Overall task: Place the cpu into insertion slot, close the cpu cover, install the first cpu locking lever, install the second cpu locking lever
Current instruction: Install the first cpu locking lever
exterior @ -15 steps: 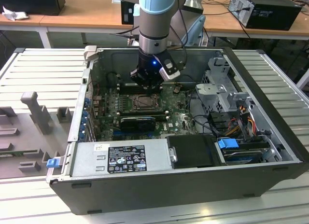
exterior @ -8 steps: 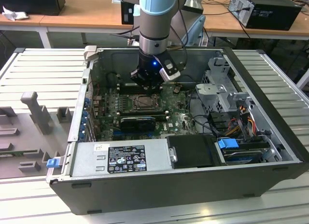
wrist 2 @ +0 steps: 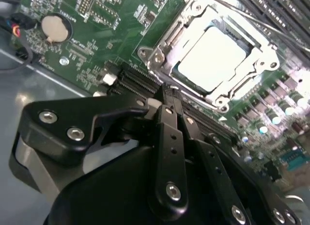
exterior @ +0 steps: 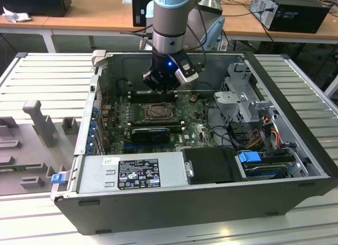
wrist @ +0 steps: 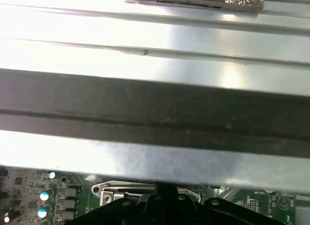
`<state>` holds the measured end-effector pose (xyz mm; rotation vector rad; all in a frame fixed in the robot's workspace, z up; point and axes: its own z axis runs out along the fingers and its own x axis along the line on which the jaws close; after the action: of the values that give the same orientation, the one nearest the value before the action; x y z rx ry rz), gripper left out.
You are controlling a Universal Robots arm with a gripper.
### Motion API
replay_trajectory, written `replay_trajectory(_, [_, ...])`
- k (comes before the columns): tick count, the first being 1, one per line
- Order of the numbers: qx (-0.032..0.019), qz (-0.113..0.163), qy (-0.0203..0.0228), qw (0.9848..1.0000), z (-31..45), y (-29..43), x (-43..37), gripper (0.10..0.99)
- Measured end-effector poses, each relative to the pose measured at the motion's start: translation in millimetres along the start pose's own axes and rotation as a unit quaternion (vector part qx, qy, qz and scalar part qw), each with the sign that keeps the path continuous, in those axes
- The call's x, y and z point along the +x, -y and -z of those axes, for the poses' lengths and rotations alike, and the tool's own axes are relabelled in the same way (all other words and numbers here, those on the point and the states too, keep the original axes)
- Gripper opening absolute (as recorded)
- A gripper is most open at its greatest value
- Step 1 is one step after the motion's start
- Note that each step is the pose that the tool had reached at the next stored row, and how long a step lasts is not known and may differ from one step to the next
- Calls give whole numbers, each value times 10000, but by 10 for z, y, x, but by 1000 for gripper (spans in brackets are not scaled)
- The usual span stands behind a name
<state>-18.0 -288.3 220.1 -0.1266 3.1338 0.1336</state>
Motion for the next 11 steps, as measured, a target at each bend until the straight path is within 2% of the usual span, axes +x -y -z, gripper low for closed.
replay_trajectory(11, [1,-1,0,10000,4,39,4,106])
